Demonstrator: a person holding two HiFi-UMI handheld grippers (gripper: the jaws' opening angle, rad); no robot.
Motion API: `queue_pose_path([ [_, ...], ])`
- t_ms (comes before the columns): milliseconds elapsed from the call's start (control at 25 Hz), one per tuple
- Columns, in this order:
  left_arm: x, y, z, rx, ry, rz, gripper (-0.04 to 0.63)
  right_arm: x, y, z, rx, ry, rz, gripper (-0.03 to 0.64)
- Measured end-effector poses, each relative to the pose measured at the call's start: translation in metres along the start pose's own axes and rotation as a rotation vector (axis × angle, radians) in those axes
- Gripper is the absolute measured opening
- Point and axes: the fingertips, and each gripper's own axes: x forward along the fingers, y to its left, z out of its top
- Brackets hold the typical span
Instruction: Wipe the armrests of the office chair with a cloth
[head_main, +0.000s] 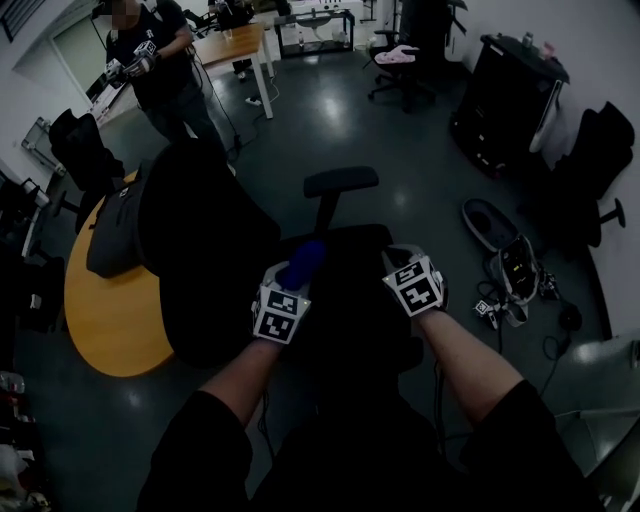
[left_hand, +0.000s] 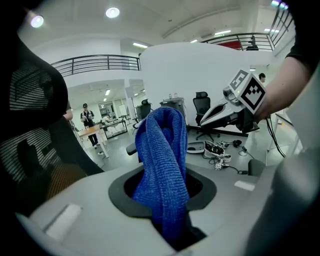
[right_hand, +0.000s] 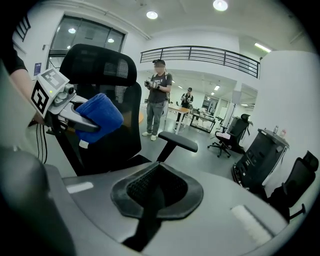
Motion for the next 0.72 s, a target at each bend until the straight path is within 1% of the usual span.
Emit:
queue_pose_path([
  [240, -0.007, -0.019, -0.014, 0.018, 0.003, -0.044, 0.126, -0.026, 0.008, -0.023, 0.028, 0.026, -0.047, 0.004],
  [400, -0.011, -0.033, -0.015, 0.027, 0.009, -0.062, 0.126, -0.043, 0.01, -0.026, 0.038, 0.024, -0.055, 0.004],
  [560, -0.011, -0.044, -0.01, 0.027, 0.013, -0.058, 0.126, -0.053, 0.004, -0.034, 0.035, 0.022, -0.049, 0.005],
  [720, -0.013, -0.048, -0.006, 0.008, 0.014, -0.036, 0.126, -0.056, -0.003, -0.041, 0.033, 0.024, -0.027, 0.004],
])
